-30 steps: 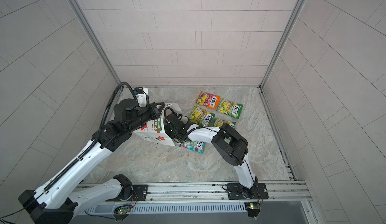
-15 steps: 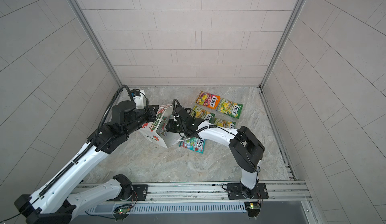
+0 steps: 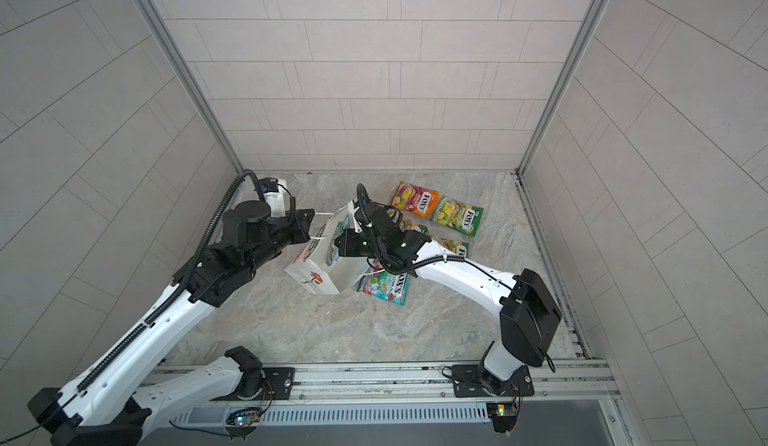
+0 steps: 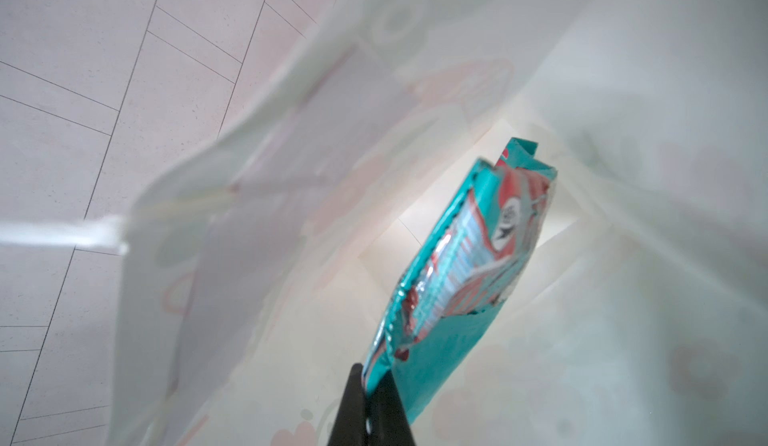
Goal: Take the snacks out of the paper bag
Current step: 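Lift the teal pack with the right gripper while the left holds the bag, then raise the teal pack up out of the bag with the right gripper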
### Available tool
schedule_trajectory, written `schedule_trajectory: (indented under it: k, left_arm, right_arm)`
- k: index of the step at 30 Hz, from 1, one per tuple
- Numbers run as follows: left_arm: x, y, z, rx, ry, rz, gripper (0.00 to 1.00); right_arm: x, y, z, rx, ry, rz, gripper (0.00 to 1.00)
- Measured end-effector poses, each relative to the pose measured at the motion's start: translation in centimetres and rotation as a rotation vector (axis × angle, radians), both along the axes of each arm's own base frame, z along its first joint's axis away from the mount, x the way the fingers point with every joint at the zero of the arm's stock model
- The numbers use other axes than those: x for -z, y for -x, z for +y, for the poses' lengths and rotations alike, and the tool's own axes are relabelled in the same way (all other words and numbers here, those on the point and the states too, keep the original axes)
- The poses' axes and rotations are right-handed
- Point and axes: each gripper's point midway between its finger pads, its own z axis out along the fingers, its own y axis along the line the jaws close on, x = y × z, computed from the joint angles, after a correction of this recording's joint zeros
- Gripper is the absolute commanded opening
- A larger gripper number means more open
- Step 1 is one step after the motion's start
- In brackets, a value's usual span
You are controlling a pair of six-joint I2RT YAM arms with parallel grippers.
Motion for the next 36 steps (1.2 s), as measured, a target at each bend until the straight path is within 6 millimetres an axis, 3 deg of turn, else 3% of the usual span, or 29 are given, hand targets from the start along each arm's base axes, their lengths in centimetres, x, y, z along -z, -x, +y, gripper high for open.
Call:
schedule_trajectory:
  k: [11, 25, 36]
  left_arm:
    - [0.1, 0.1, 0.1, 0.005, -0.015, 0.006, 0.0]
    - [0.3, 0.4, -0.3, 0.033, -0.024, 0.012, 0.0]
    - [0.9, 0.5, 0.0, 0.027, -0.049, 0.029, 0.0]
  right_arm:
    - [-3.6, 0.5, -1.2, 0.002, -0.04, -0.089, 0.0]
    - [-6.3, 0.1, -1.2, -0.001, -0.092, -0.179, 0.0]
    - [-13.1, 0.8, -2.5, 0.021, -0.251, -0.332, 0.0]
